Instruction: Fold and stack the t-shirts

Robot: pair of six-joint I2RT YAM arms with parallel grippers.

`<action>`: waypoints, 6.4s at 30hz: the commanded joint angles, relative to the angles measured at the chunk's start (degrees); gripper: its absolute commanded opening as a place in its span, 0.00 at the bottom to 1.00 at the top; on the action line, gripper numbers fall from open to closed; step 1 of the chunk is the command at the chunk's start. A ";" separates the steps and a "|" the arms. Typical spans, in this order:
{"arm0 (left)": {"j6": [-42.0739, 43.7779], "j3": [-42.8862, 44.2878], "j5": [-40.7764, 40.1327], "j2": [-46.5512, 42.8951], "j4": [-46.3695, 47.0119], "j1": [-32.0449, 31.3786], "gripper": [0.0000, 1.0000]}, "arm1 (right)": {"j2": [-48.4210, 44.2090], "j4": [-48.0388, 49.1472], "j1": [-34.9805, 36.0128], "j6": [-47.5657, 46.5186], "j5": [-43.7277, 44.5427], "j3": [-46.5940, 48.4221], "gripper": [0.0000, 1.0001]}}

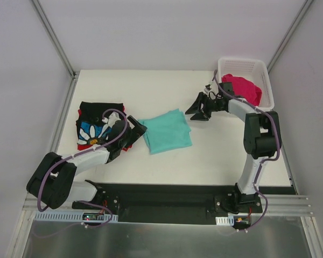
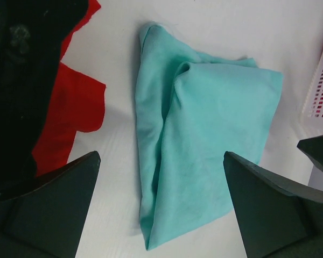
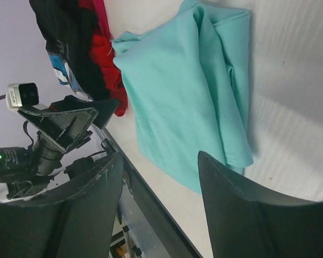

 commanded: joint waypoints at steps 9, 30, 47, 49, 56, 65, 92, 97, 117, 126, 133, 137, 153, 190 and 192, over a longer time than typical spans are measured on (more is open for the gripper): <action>-7.59 -0.68 -9.26 12.36 20.28 -4.99 0.99 | 1.54 1.14 -1.94 -0.82 -4.39 5.16 0.61; -13.40 -1.37 -7.33 18.45 23.71 -8.86 0.99 | 5.58 1.23 -4.13 -0.20 -5.44 5.25 0.61; -13.05 -1.12 -4.25 17.39 21.69 -8.86 0.99 | 13.23 5.80 -5.98 0.77 -10.45 2.70 0.61; -13.31 -1.03 -4.34 17.30 21.60 -8.86 0.99 | 13.41 5.97 -6.16 0.59 -10.45 2.09 0.61; -13.14 -0.41 -4.17 16.51 20.11 -8.77 0.99 | 13.32 7.12 -4.49 0.15 -10.37 -0.54 0.62; -13.23 -0.76 -4.17 15.02 19.40 -8.69 0.99 | 14.11 12.91 0.25 2.26 -9.84 -4.77 0.62; -7.35 5.72 -0.12 12.03 -0.09 -7.90 0.99 | 8.22 10.90 4.65 0.33 -8.52 -7.67 0.59; -0.93 6.88 -0.65 10.62 -6.43 -7.81 0.95 | 7.61 10.29 4.65 0.24 -8.52 -7.50 0.59; -3.82 2.49 1.55 9.39 -11.80 -7.54 0.50 | 6.46 4.66 4.65 -2.75 -7.90 -4.42 0.59; -4.35 1.78 1.72 9.39 -11.80 -7.46 0.21 | 6.55 4.39 4.65 -3.10 -7.99 -4.60 0.59; -4.79 2.14 2.78 10.53 -11.80 -7.19 0.00 | 6.90 3.95 4.65 -3.36 -7.64 -4.51 0.59; -4.88 2.40 2.78 10.71 -11.80 -7.10 0.00 | 6.73 4.13 4.65 -3.45 -7.64 -4.86 0.59; -4.97 3.54 3.48 12.11 -11.80 -6.84 0.00 | 6.20 1.58 4.48 -6.26 -5.97 -7.67 0.33; 7.86 19.53 2.87 8.34 -22.70 -2.80 0.00 | -1.80 -12.56 6.23 -8.99 -0.70 3.84 0.01; 8.56 20.76 3.13 8.16 -23.14 -2.54 0.00 | -2.23 -13.09 6.32 -8.99 -0.44 5.24 0.01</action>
